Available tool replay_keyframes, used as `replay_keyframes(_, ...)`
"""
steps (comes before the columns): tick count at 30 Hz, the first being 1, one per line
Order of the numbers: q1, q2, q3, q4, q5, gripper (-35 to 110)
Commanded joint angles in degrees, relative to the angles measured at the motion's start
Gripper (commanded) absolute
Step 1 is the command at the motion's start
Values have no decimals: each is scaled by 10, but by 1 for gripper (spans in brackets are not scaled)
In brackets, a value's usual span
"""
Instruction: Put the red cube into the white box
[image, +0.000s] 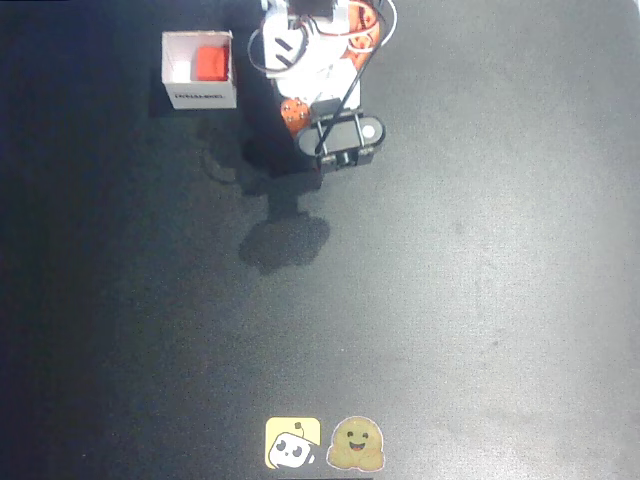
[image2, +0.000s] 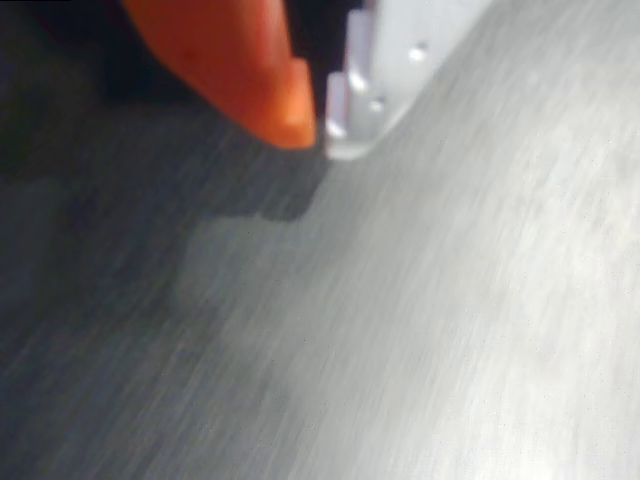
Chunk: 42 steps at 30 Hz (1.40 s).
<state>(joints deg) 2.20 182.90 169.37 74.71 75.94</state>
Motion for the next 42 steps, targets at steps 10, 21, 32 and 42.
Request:
replay_keyframes(10, 9, 3, -1, 10, 28, 0)
replay_keyframes(21, 9, 3, -1, 25, 138, 0)
replay_keyframes(32, 11, 3, -1, 25, 146, 0)
replay_keyframes(42, 11, 3, -1, 25, 146, 0)
